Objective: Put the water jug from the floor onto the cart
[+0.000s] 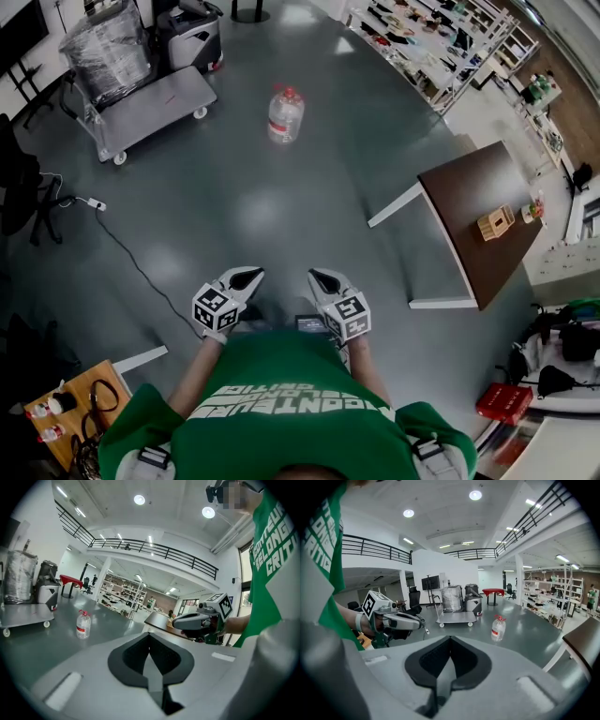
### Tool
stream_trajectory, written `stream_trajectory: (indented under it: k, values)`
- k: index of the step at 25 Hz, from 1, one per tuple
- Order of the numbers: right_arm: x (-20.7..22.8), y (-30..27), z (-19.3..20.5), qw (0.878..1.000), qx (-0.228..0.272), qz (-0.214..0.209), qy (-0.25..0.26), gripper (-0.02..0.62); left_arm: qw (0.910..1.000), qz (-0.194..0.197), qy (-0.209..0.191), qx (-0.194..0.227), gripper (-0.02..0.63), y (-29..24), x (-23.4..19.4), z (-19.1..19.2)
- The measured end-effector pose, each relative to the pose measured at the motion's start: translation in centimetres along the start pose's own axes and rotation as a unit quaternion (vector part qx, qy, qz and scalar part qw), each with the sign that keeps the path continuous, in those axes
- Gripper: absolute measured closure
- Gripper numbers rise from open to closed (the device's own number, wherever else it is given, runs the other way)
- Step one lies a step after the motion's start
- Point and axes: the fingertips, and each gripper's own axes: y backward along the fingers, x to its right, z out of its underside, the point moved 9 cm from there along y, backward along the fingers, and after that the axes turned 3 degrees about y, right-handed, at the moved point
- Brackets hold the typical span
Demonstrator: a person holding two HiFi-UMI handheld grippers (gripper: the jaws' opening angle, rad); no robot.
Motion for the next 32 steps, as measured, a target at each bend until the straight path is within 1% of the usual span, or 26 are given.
stream_trajectory:
  k: [5, 8, 12, 16, 18, 21, 25, 32]
  values:
    - [-0.4, -1.2, 1.2, 0.999, -0.014, -0.023, -0.044, 0.608, 0.9995, -0.007, 0.029, 0.014, 0.603, 0.5, -0.9, 1.1]
    - [-0.9, -2.1, 1.3, 0.999, -0.019, -0.031, -0.029, 0.609, 0.9992, -0.007, 0.034, 0.019, 0.603, 0.8, -1.2, 1.8]
    - [-0.6, -3.1, 0.7, 1.000, -0.018, -0.022, -0.001, 0.609, 0.9987, -0.009, 0.043, 0.023, 0.603, 0.4, -2.1, 1.8]
    - [0.2, -3.2, 0.4, 1.000, -0.016, -0.010, -0.015, 0.608, 0.9988, 0.006, 0.043, 0.023, 0.603, 0.2, -2.0, 1.4]
    - [0.6, -3.3, 0.2, 1.000, -0.017, -0.005, -0.017, 0.609, 0.9988, 0.000, 0.045, 0.022, 0.603, 0.0, -2.6, 1.2]
    - [0.7, -3.5, 0.4, 1.000, -0.020, -0.007, -0.014, 0.609, 0.9983, -0.011, 0.052, 0.023, 0.603, -0.2, -3.6, 1.0]
    - [1.0, -4.0, 0.6, 1.000, -0.029, -0.001, -0.011, 0.608, 0.9989, -0.001, 0.044, 0.019, 0.603, -0.7, -4.2, 0.4]
    - [2.5, -5.2, -0.8, 1.000, -0.025, 0.001, -0.002, 0.608, 0.9989, 0.007, 0.043, 0.017, 0.603, -2.0, -4.7, -0.8]
